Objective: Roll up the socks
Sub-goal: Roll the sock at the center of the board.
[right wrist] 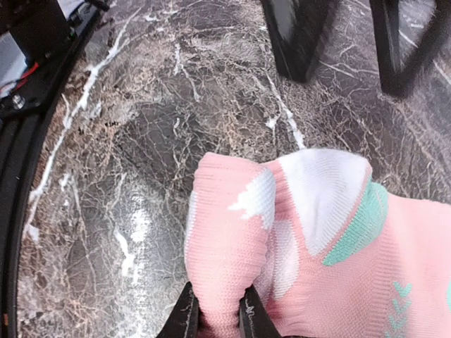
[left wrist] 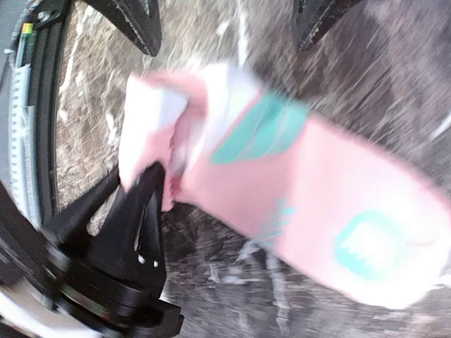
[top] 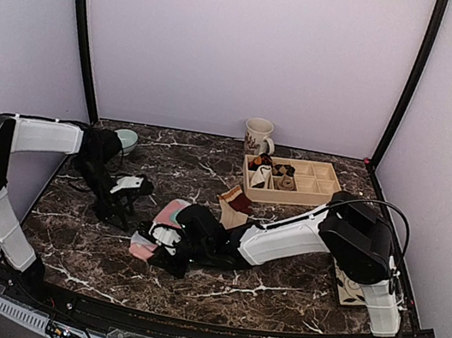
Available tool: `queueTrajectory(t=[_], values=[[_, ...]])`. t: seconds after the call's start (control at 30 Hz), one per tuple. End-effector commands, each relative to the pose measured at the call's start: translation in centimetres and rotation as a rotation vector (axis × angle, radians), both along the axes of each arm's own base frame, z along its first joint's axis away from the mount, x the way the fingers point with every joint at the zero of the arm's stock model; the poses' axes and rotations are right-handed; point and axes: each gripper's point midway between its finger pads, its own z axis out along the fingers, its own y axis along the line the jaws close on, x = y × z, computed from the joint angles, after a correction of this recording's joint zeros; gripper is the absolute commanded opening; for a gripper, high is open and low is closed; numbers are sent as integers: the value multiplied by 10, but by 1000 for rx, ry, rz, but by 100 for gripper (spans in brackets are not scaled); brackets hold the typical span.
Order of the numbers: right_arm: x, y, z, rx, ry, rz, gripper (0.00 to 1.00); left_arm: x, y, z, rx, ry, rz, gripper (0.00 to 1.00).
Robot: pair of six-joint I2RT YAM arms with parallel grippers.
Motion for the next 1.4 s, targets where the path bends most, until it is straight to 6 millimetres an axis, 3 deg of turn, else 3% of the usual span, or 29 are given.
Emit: queueTrajectory(t=[0.0, 0.13, 0.3, 0.47, 0.6, 0.73, 0.93, 1.03, 1.1, 1.13, 1.17, 1.37], values=[[-8, -21, -39, -93, 263, -28, 13, -6, 13, 3, -3, -165, -18, 63], [-1, -23, -40, -99, 403, -64, 14, -22, 13, 4, -48, -265, -63, 60], [-3, -26, -49, -140, 541, -77, 14, -37, -8, 1, -42, -399, -207, 60], [1, -28, -52, -154, 629, -101, 15, -36, -33, -2, -41, -485, -273, 60], [3, -29, -53, -153, 677, -104, 15, -41, -33, -15, -7, -492, -321, 57], [4, -28, -55, -155, 694, -103, 15, -33, -37, -28, 25, -507, -301, 54], [7, -26, -52, -141, 701, -103, 16, -34, -36, -45, 72, -456, -323, 40], [11, -26, -49, -129, 694, -109, 19, -30, -36, -51, 89, -435, -313, 25], [16, -27, -42, -96, 694, -126, 26, -32, -36, -55, 98, -404, -304, 16], [19, -29, -39, -82, 696, -139, 76, -33, -36, -57, 98, -392, -304, 14], [23, -31, -33, -61, 692, -151, 96, -35, -37, -58, 95, -379, -304, 13], [57, -45, 7, 62, 604, -238, 99, -49, -38, -57, 86, -247, -301, 8]])
